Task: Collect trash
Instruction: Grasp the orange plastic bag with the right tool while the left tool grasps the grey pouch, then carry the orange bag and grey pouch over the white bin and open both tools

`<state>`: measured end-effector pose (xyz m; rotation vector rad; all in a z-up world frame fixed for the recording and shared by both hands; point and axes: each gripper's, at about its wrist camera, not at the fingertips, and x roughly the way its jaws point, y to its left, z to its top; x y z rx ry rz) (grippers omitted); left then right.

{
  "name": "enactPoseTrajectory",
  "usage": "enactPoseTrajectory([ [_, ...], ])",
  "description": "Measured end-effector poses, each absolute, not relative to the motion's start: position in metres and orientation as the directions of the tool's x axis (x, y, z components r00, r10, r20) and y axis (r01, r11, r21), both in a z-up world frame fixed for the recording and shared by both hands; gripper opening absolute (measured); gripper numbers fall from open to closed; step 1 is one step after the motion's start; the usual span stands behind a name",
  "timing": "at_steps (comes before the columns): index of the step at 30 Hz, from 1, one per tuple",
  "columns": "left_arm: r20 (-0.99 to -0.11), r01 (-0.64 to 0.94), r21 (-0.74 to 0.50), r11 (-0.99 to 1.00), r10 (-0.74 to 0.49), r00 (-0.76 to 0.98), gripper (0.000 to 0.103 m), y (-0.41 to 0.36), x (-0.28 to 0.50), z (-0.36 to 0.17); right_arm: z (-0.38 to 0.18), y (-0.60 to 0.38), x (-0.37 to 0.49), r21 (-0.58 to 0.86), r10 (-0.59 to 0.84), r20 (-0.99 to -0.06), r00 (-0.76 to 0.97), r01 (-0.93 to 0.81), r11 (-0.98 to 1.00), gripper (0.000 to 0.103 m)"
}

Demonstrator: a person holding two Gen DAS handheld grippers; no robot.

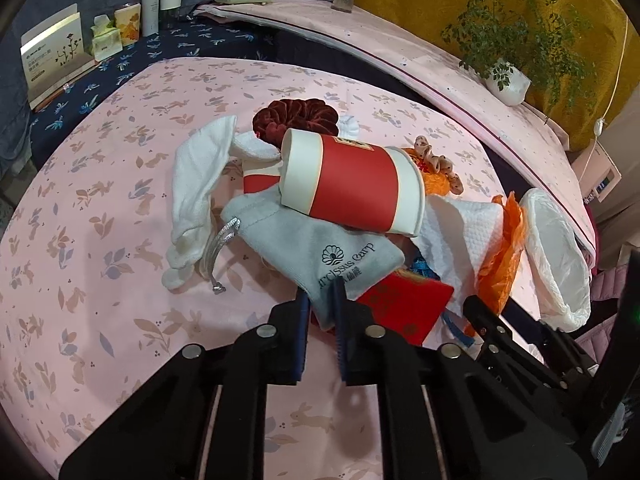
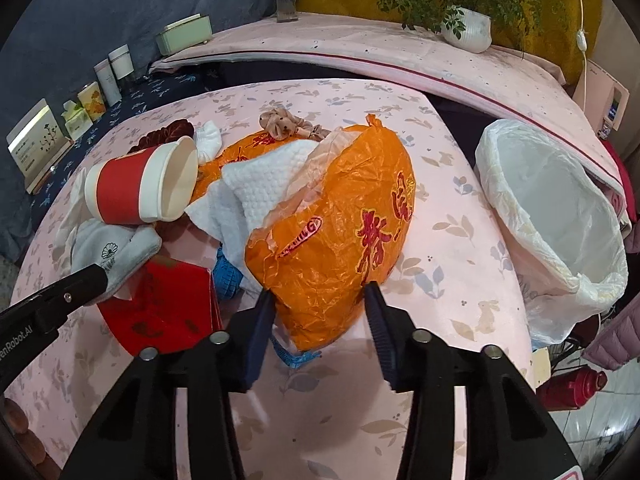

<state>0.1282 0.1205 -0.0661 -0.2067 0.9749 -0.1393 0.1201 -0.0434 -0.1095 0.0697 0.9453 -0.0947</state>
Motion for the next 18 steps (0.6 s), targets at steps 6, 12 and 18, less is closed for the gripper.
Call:
enactPoseTrajectory([
  [6, -0.791, 0.041, -0.233, 0.972, -0.214, 0.573, 0.006, 0.114, 0.119, -0.053, -0.102, -0.057, 0.109, 0.031, -0.051, -0.799, 0.599, 0.126, 0.991, 0.025],
  [12, -0.765, 0.075, -0.226, 0.971, -0.225, 0.604, 0.005, 0.1, 0.106, -0.031, -0.076, -0.078, 0.091, 0.066, -0.047, -0.767, 0.64, 0.152, 0.986, 0.024],
  [18, -0.733, 0.122, -0.216, 0.969, -0.243, 0.635, 0.004, 0.081, 0.093, -0.005, -0.048, -0.097, 0.073, 0.091, -0.054, -0.726, 0.686, 0.174, 0.98, 0.023],
])
